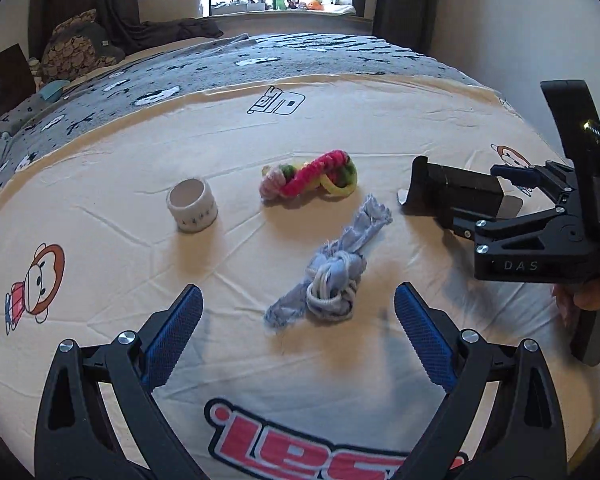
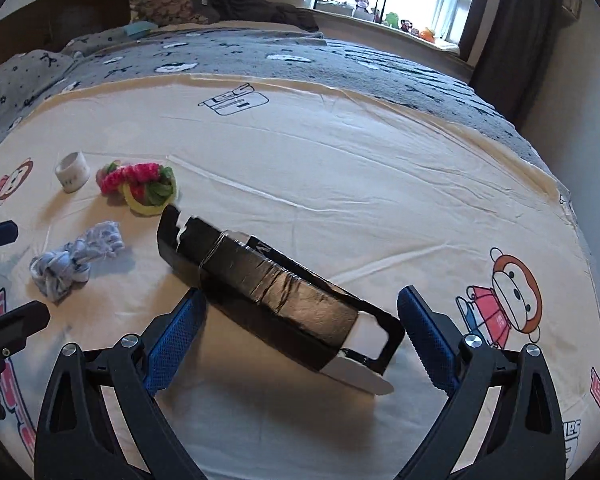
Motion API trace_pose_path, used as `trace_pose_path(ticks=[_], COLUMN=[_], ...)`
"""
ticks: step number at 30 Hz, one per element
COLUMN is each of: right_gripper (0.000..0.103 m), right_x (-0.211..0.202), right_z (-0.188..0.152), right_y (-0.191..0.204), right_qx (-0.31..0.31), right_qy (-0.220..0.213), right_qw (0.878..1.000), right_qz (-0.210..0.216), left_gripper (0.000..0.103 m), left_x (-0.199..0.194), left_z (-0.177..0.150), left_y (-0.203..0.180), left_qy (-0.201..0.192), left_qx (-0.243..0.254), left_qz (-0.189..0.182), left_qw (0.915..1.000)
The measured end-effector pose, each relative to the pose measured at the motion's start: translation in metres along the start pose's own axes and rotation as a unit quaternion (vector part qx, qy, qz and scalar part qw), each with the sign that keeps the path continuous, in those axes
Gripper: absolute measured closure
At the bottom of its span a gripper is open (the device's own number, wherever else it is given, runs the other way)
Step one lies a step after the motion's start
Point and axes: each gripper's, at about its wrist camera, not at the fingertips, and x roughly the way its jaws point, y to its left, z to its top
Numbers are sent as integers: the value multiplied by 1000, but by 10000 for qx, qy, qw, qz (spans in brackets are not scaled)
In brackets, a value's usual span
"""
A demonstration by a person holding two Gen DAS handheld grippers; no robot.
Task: Collect trash
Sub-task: 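Grasp the black taped box with the right tool while the left tool grasps the grey rope toy, then lower the box and rope toy into the bin and open both tools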
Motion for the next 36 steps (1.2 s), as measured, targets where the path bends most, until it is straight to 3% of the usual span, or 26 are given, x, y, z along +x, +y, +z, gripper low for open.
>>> trace_pose_path(ticks=[2,3,4,5,7,9,19,27,36], right_gripper=[26,42,57,63,74,76,78,78,78], right_x=[6,6,5,3,1,-2,-47,-131,-207], right_z=[0,0,0,0,-1,-3,-26,-57,-111], right_y=[0,-1,-2,-2,-4,-4,5,24,33], right_qx=[-21,0,40,74,118,150,210,170,289], right_qy=[88,96,73,58,64,73,-80,-510,-976], right_qw=[9998,9995,9993,9993,9991,9989,9989,9985,9942], right_qz=[177,315,373,349,396,427,404,87,340], left_gripper=[16,19,29,43,61,77,79,79,79], left_x=[6,11,14,18,25,23,-14,-78,-152], left_z=[4,6,8,9,8,8,-16,-47,-97], left_y=[-3,-5,-5,-6,-7,-7,-14,-30,-52], left_qy=[31,69,109,165,279,239,215,-73,-520], left_qx=[62,96,102,97,63,41,83,213,317], left_qz=[-17,-39,-79,-128,-222,-255,-311,-232,-384], left_qw=[10000,9999,9999,9997,9993,9994,9993,9995,9974])
